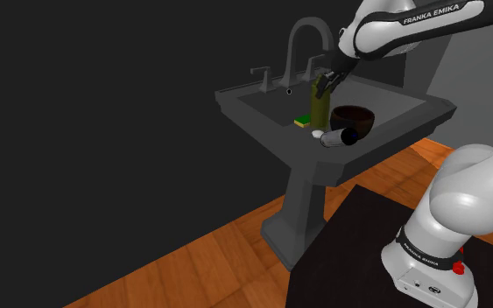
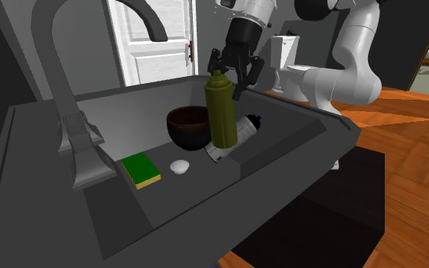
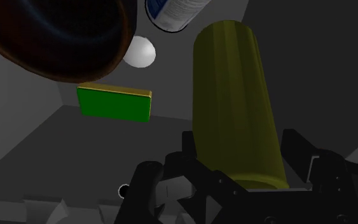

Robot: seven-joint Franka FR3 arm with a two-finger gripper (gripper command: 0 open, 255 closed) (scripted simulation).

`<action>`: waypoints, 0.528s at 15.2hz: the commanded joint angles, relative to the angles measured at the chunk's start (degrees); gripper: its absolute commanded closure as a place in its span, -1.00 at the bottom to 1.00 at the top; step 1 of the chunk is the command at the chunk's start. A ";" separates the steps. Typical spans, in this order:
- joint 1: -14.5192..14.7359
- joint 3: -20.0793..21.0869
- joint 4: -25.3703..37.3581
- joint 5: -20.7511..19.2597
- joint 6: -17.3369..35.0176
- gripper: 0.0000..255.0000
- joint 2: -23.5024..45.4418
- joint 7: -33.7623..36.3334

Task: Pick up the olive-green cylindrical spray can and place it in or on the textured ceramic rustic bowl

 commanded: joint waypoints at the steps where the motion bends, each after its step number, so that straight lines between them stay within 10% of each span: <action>1: 0.08 0.36 1.36 0.17 -1.69 1.00 -0.36 0.09; 8: 0.44 1.21 6.39 0.78 -7.17 1.00 -0.82 0.11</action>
